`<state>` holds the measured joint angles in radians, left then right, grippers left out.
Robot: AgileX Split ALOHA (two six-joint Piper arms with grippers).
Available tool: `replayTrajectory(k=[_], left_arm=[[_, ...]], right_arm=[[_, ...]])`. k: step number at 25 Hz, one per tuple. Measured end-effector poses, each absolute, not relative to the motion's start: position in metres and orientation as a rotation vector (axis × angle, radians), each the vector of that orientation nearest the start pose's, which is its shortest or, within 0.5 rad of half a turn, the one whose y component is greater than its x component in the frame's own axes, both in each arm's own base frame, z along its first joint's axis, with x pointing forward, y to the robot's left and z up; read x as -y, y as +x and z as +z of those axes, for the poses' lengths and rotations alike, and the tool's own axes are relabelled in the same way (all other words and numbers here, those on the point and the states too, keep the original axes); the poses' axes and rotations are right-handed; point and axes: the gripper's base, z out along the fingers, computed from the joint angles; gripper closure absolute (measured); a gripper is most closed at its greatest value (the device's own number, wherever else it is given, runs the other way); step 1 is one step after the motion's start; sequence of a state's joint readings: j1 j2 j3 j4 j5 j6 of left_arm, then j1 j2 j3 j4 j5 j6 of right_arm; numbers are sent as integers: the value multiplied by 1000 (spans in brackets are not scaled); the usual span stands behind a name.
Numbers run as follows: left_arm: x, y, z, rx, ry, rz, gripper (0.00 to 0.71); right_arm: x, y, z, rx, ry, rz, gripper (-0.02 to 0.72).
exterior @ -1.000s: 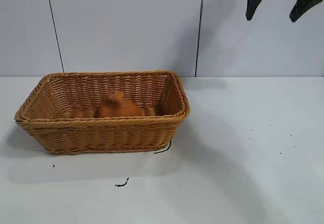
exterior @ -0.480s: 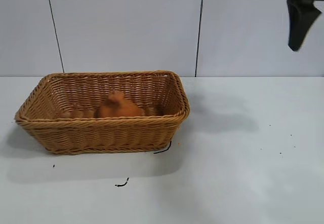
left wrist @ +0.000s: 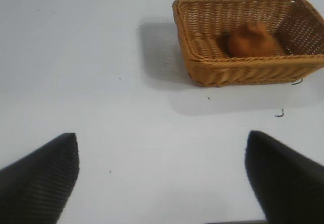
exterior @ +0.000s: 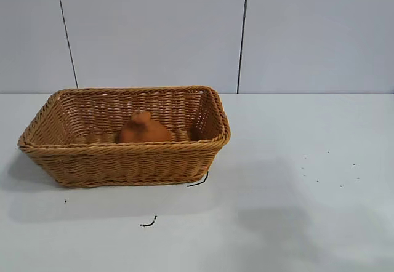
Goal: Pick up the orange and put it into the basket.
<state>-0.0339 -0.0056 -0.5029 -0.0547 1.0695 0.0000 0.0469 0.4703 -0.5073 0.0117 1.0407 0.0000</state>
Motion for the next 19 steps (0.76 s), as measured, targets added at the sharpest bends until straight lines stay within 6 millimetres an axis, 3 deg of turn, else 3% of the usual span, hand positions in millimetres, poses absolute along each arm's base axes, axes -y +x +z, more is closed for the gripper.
replayTrajectory(k=[10, 19], left_arm=[[4, -7, 277, -2044, 38, -87, 71], [4, -7, 277, -2044, 38, -87, 71]], right_arm=[[-1, -1, 281, -2021, -53, 47, 8], [-1, -4, 280, -2003, -53, 46, 8]])
